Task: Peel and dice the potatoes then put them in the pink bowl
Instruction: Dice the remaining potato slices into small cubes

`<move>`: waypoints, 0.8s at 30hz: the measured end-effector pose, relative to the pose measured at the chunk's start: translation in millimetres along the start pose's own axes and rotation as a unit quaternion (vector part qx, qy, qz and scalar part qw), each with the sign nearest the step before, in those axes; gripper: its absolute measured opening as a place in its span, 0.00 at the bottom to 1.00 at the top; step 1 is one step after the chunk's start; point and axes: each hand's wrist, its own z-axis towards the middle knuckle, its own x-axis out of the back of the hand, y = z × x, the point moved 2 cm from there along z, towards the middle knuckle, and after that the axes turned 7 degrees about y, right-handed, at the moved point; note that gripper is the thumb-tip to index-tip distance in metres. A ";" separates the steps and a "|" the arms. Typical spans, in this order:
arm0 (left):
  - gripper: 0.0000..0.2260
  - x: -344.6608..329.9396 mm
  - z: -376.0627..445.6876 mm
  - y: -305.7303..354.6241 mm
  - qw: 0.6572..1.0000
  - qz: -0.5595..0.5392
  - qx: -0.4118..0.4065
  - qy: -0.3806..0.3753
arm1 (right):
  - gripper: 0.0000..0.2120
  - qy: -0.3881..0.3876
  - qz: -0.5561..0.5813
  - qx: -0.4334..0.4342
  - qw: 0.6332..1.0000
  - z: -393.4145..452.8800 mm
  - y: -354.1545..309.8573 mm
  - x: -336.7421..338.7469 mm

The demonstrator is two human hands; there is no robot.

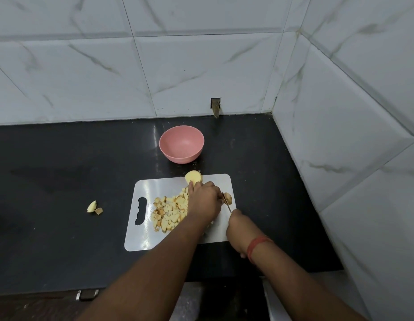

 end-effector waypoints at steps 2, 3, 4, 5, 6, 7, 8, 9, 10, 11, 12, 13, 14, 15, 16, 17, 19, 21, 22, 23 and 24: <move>0.08 0.0 -1.0 0.0 1.000 -0.003 0.001 0.001 | 0.18 -0.063 -0.028 0.042 0.997 -1.7 -3.3 2.3; 0.08 -0.1 -1.3 -0.1 1.000 -0.004 0.001 0.001 | 0.14 -0.075 -0.066 0.058 0.993 1.8 -1.2 -1.0; 0.09 0.1 -1.7 -0.1 1.000 -0.004 0.001 0.002 | 0.14 -0.086 -0.091 0.072 0.990 3.5 -0.9 0.1; 0.09 0.0 -1.7 -0.1 1.000 -0.003 0.001 0.002 | 0.13 -0.135 -0.105 0.092 0.981 5.1 -2.9 -4.8; 0.09 0.1 -1.9 -0.2 1.000 -0.002 0.002 0.002 | 0.11 -0.196 -0.174 0.126 0.957 6.1 -7.9 -4.6; 0.09 0.1 -2.0 -0.3 1.000 -0.001 0.002 0.003 | 0.09 -0.241 -0.223 0.124 0.936 4.3 -17.4 0.9; 0.09 0.7 -2.1 0.1 1.000 0.001 0.002 0.003 | 0.09 -0.272 -0.286 0.117 0.911 3.3 -23.2 3.1; 0.09 1.3 -2.2 0.6 1.000 0.005 0.002 0.002 | 0.12 -0.279 -0.347 0.145 0.883 4.6 -24.9 5.0; 0.10 2.1 -2.4 1.1 1.000 0.010 0.002 0.001 | 0.15 -0.283 -0.337 0.146 0.886 5.2 -21.3 3.3; 0.10 2.3 -2.3 1.9 1.000 0.013 0.003 -0.001 | 0.16 -0.293 -0.341 0.179 0.875 7.3 -16.5 -2.4; 0.10 2.8 -2.4 2.4 1.000 0.015 0.006 -0.003 | 0.16 -0.273 -0.331 0.155 0.890 3.5 -17.0 1.0; 0.10 2.5 -2.1 2.7 1.000 0.016 0.008 -0.005 | 0.17 -0.256 -0.324 0.162 0.896 2.1 -16.4 -0.1; 0.10 2.5 -1.8 2.8 1.000 0.017 0.010 -0.005 | 0.17 -0.241 -0.313 0.154 0.905 -0.8 -15.4 -0.7; 0.10 2.3 -1.5 3.1 1.000 0.018 0.011 -0.005 | 0.18 -0.253 -0.326 0.176 0.893 -4.1 -10.4 -5.3; 0.10 2.3 -1.3 3.5 1.000 0.020 0.013 -0.006 | 0.18 -0.261 -0.318 0.132 0.902 -13.2 -8.7 -2.1; 0.10 2.0 -1.0 3.7 1.000 0.021 0.014 -0.009 | 0.18 -0.273 -0.325 0.135 0.895 -19.7 -4.3 -1.4; 0.09 3.4 -0.2 4.0 1.000 0.021 0.011 -0.018 | 0.16 -0.276 -0.263 0.114 0.917 -32.2 4.5 0.6; 0.10 8.3 2.4 5.4 0.999 0.018 -0.010 -0.028 | 0.11 -0.199 -0.131 0.000 0.971 -36.9 7.0 11.3; 0.12 11.7 4.3 6.3 0.999 0.012 -0.027 -0.035 | 0.06 -0.169 -0.043 -0.040 0.984 -39.5 10.4 14.5; 0.16 15.3 6.4 7.2 0.998 0.003 -0.047 -0.045 | 0.05 -0.138 0.015 -0.061 0.988 -36.5 15.1 20.4; 0.20 18.9 8.4 7.5 0.995 -0.001 -0.077 -0.060 | 0.05 -0.118 0.086 -0.100 0.984 -34.2 17.6 27.4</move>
